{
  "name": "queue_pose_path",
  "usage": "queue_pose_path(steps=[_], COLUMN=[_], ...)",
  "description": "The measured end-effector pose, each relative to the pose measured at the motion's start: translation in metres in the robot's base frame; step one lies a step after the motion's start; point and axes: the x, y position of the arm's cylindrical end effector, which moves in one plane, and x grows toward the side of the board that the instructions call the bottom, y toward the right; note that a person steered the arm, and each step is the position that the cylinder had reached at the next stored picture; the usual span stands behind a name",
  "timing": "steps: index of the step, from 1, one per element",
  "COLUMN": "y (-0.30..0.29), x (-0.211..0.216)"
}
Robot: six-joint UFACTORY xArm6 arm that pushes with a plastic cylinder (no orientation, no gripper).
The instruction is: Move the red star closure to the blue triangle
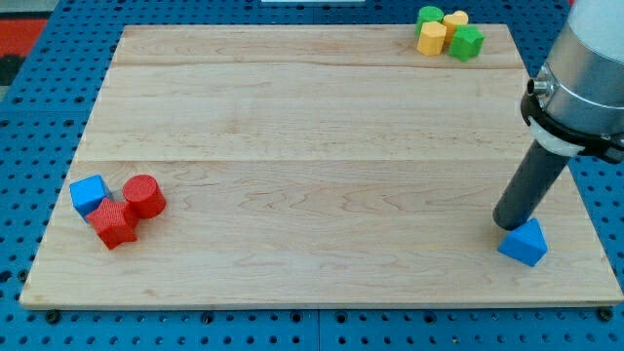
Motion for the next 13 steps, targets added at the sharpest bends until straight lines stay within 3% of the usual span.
queue_pose_path(steps=[1, 2, 4, 5, 7, 8, 9, 10, 11, 13], y=[-0.001, -0.023, -0.18, -0.242, -0.31, -0.408, -0.508, -0.51, -0.51, -0.505], x=[-0.006, -0.055, -0.156, -0.177, -0.199, -0.201, -0.202, -0.198, -0.163, -0.022])
